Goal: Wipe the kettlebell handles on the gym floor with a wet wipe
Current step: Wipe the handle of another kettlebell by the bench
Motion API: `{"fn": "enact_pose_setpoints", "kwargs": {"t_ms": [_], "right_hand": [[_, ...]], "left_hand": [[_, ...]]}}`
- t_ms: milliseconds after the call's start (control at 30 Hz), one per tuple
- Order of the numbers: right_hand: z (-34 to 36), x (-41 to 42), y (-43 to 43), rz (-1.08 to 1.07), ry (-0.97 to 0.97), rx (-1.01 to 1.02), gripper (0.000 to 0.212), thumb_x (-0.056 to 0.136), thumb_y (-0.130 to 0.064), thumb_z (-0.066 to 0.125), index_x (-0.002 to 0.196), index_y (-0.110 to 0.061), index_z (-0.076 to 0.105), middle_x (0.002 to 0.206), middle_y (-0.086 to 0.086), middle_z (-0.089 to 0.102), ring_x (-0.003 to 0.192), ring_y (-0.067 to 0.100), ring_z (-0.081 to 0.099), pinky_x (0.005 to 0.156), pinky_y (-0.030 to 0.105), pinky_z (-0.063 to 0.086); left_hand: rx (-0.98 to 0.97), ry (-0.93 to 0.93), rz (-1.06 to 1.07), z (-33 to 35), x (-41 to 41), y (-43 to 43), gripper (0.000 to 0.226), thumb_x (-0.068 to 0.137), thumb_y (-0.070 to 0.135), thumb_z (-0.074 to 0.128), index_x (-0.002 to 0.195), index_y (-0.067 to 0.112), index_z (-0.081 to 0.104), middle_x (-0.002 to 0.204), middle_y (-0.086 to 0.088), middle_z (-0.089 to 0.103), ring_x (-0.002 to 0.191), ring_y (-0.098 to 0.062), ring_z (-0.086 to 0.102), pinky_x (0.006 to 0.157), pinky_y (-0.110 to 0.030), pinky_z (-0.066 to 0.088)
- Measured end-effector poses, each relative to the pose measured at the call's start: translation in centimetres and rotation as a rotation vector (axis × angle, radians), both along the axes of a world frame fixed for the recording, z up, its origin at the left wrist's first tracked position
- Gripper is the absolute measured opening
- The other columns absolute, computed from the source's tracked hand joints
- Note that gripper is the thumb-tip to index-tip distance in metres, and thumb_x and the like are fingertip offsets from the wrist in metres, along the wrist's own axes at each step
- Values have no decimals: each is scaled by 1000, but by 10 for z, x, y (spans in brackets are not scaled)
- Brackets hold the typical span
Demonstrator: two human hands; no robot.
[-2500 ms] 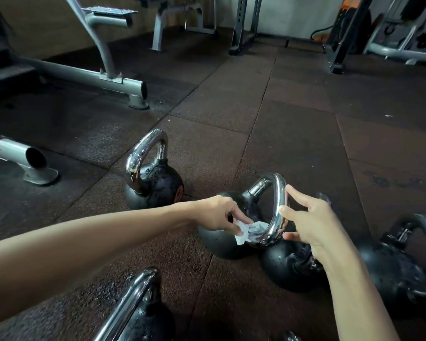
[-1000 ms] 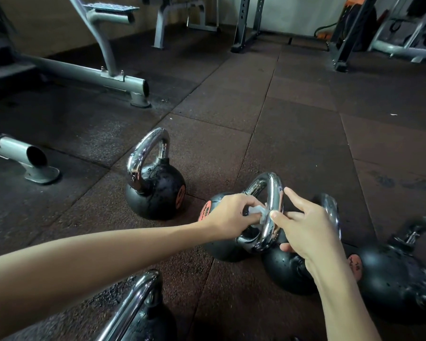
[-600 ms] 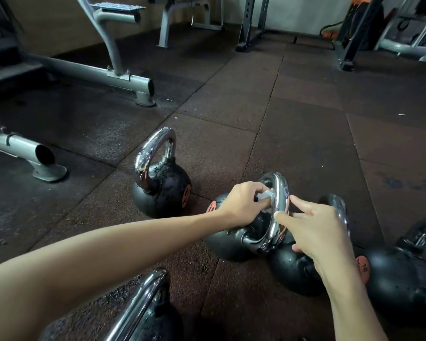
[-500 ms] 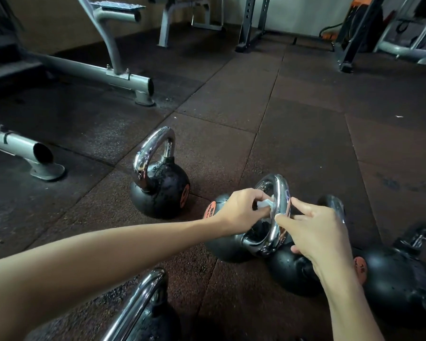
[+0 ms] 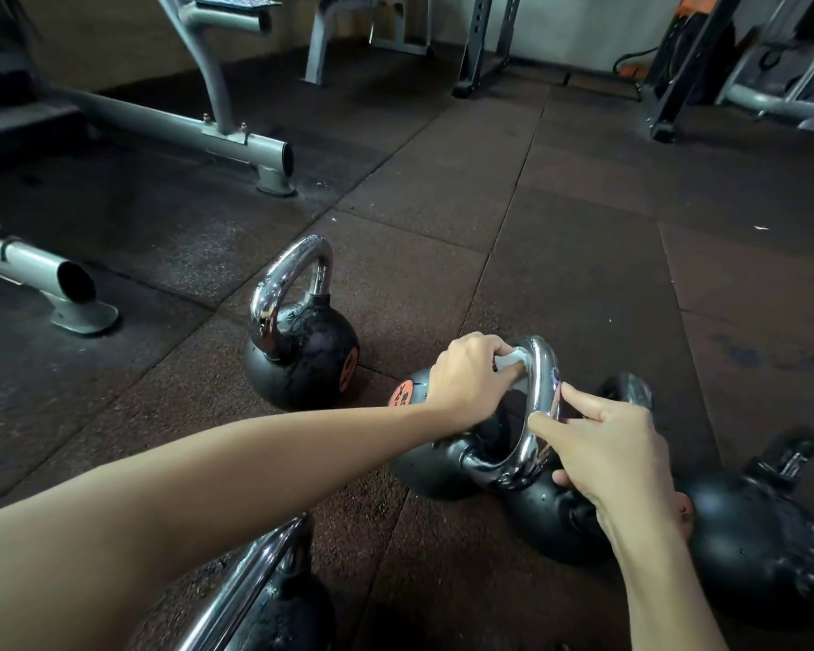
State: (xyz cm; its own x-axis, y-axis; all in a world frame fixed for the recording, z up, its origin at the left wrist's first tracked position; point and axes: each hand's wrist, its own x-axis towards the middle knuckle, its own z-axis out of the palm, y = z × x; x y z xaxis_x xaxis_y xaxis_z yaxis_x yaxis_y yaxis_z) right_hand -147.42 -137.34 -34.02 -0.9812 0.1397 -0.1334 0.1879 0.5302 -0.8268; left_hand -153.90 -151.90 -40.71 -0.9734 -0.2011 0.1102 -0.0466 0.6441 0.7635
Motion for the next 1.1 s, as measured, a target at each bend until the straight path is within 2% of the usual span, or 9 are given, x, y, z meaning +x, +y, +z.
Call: {"fn": "enact_pose_setpoints", "kwargs": {"t_ms": [100, 167, 267, 400, 533, 733, 867, 967, 1100], "right_hand": [[-1, 0, -3, 15, -18, 12, 54, 78, -25, 77, 130, -33, 69, 54, -11, 68, 46, 13, 65, 50, 21, 48], [-3, -3, -3, 30, -51, 42, 46, 75, -30, 80, 120, -21, 76, 52, -10, 67, 44, 11, 65, 56, 31, 58], [-13, -8, -3, 60, -86, 38, 60, 61, -50, 77, 108, -11, 78, 52, -11, 68, 47, 11, 67, 62, 40, 64], [-6, 0, -12, 60, 18, 63, 60, 70, -40, 78, 129, -33, 69, 54, -21, 67, 56, 7, 68, 59, 27, 51], [-6, 0, -10, 68, 11, 77, 56, 75, -37, 79, 129, -28, 69, 51, -20, 65, 61, 8, 67, 67, 32, 56], [-6, 3, -10, 23, 17, 80, 61, 74, -34, 75, 134, -35, 66, 49, -15, 63, 66, 18, 72, 77, 37, 60], [-3, -1, -11, 22, 9, 59, 61, 76, -29, 74, 136, -34, 65, 45, -10, 60, 63, 18, 72, 71, 32, 57], [-2, -4, -14, 23, 8, 64, 63, 76, -27, 74, 138, -32, 63, 45, -8, 60, 62, 19, 71, 62, 28, 52], [-3, -14, -35, 18, 31, 80, 73, 68, -35, 77, 140, -29, 62, 59, -3, 71, 65, 21, 72, 64, 32, 59]], "left_hand": [[-43, 11, 16, 3, 1, -3, 19, 95, 40, 68, 104, 24, 76, 117, 3, 69, 103, -22, 65, 82, -37, 51], [-72, 29, 25, 4, 3, -8, 20, 94, 42, 70, 105, 26, 76, 115, 5, 69, 101, -21, 66, 81, -36, 51], [-117, 54, 43, 2, 4, -16, 21, 90, 48, 72, 100, 30, 77, 109, 9, 71, 97, -17, 66, 80, -35, 51], [-111, 30, 85, -2, 8, -18, 22, 86, 52, 75, 97, 32, 77, 106, 10, 75, 94, -15, 68, 80, -35, 54], [-128, 65, 92, 2, 4, -20, 24, 84, 54, 75, 93, 32, 77, 95, 11, 75, 86, -13, 68, 74, -32, 52], [-170, 21, 78, -10, 5, -22, 30, 82, 60, 75, 92, 32, 76, 81, 11, 70, 82, -15, 67, 72, -34, 52], [-198, 14, 54, -1, 2, -24, 29, 82, 59, 74, 90, 32, 76, 71, 13, 63, 79, -16, 67, 68, -32, 49], [-208, 12, 56, 11, 0, -52, 33, 76, 66, 77, 87, 35, 76, 75, 14, 69, 75, -7, 66, 65, -27, 52], [-167, 29, 104, 31, 11, -113, 31, 72, 60, 85, 83, 31, 78, 73, 14, 72, 72, -2, 67, 59, -22, 46]]}}
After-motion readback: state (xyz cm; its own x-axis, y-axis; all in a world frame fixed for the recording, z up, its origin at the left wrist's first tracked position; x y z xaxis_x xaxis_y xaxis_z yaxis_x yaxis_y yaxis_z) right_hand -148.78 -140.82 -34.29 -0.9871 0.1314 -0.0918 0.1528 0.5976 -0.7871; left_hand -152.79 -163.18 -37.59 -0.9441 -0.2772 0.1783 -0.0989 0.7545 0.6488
